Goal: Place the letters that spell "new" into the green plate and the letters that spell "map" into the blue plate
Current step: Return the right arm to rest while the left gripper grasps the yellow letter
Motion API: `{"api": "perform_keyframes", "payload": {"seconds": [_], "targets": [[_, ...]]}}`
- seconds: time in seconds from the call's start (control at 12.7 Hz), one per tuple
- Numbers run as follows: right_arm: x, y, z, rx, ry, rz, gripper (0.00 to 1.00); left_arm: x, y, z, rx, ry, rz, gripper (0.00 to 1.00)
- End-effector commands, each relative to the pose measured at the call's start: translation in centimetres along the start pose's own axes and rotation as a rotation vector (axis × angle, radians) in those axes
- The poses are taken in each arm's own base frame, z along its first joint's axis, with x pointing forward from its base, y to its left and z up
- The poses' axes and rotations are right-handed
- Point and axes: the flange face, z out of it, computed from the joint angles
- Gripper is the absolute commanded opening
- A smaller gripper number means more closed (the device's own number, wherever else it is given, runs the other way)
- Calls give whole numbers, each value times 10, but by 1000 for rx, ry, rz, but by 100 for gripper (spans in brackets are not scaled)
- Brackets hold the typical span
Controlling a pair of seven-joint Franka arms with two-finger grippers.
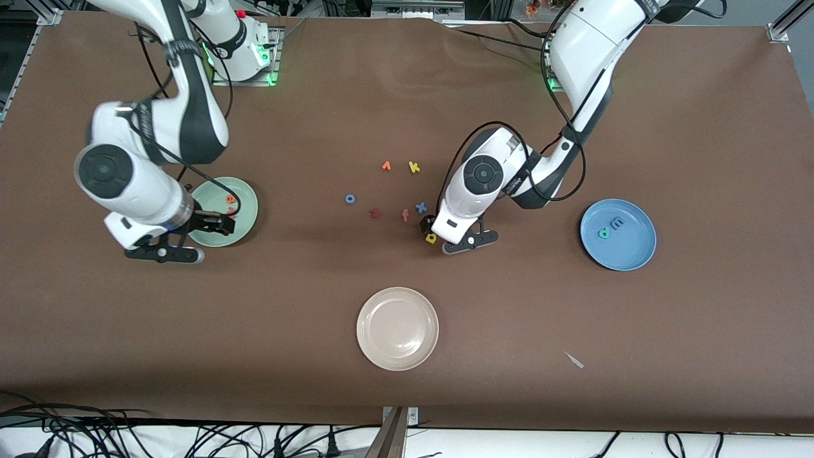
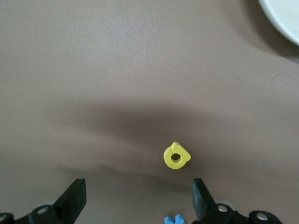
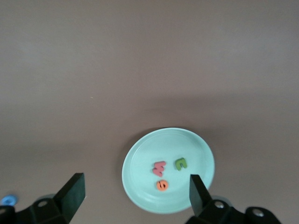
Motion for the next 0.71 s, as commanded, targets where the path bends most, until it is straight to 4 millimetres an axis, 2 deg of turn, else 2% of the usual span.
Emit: {"api": "perform_keyframes", "payload": {"seconds": [0.0,0.08,0.16,0.32,0.47,0.55,0.63], "targets": [[4,15,-31,33,-27,-42,99,6,16,7,-9,9,-60,100],[2,34,-46,61,-28,-53,99,5,24,7,-10,24,-72,100],[-2,53,-73,96,6,-83,99,4,27,11,-4,32,-79,100],[-15,66,-104,109,25,-94,99,1,29,19,12,42,-99,100],[-21,79,-104,120,-8,-77,100,3,38,22,8,53,-141,100],[-20,98,-102,131,-15,-43,100,4,40,26,9,53,-171,100],[-18,102,-106,162,3,-57,100,0,42,30,12,54,-197,100]]}}
